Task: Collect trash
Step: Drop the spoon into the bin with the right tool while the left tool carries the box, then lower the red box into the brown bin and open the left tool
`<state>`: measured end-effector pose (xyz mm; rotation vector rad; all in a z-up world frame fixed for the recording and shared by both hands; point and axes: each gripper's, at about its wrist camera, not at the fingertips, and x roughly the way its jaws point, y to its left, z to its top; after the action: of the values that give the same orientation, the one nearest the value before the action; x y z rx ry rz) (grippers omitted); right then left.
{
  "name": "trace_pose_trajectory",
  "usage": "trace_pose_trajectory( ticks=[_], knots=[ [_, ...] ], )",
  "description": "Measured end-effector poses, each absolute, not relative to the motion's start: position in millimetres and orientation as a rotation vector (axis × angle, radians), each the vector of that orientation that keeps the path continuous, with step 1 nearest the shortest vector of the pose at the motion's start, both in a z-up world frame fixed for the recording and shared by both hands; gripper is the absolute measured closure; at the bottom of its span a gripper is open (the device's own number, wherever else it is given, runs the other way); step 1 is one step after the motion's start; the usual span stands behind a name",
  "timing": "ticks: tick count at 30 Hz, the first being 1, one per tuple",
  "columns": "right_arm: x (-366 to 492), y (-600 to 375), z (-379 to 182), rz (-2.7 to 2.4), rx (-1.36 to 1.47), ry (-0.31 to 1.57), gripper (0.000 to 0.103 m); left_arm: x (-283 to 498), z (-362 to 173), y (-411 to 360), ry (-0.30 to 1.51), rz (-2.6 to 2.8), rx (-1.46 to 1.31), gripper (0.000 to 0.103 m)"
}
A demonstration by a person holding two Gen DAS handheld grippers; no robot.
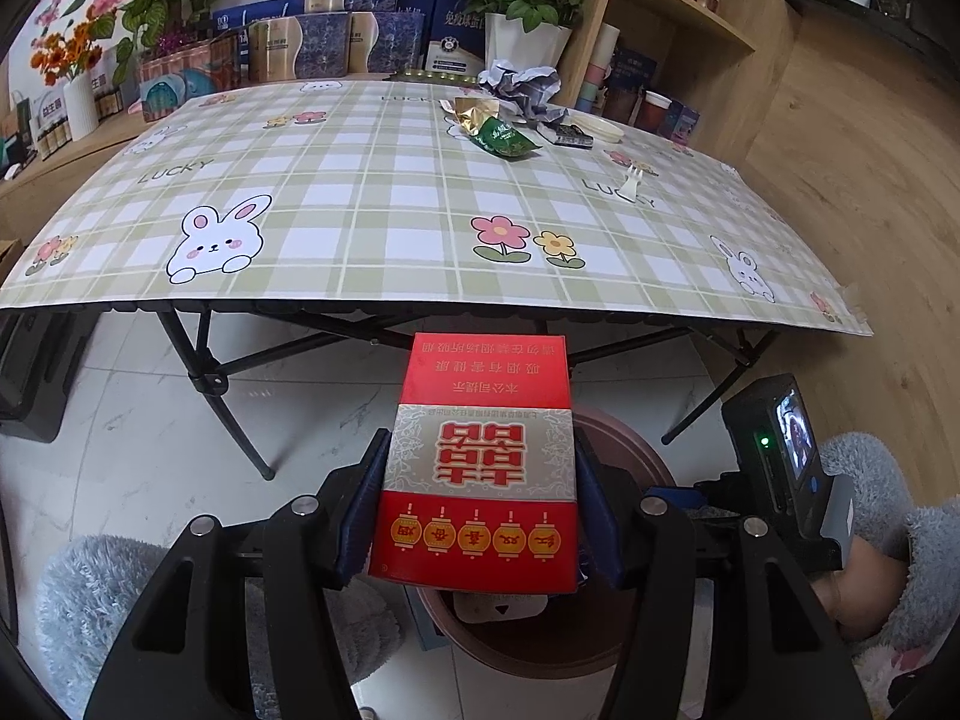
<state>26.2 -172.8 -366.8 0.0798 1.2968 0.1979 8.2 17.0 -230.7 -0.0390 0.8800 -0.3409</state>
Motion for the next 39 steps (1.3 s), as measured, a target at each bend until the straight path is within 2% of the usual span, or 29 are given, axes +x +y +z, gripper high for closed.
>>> trace_pose_trajectory(
  ticks=[5,7,8,9,16,28,39],
  knots=[
    [22,-181,-338,0.192,0.116,1.159,0.036,8,-230,17,0.877,-0.342,-0.040,0.047],
    [19,-186,-322,0.184,0.133,1.083,0.023,8,-230,17,0.878,-0.341,-0.040,0.047],
    [16,-189,-311,0.174,0.136,1.030,0.013,8,-230,17,0.878,-0.341,-0.040,0.047],
    [14,-191,-302,0.166,0.136,0.990,0.008,8,-230,17,0.879,-0.342,-0.040,0.047],
    [-1,-209,-246,0.140,0.118,0.748,0.006,7,-232,10,0.894,-0.351,-0.015,0.047],
    [-20,-255,-196,0.090,0.020,0.501,0.006,7,-233,-10,0.906,-0.383,0.067,0.047],
    [-14,-296,-215,0.105,0.184,0.541,0.006,27,-249,-62,1.018,-0.489,0.182,0.047]
  ],
)
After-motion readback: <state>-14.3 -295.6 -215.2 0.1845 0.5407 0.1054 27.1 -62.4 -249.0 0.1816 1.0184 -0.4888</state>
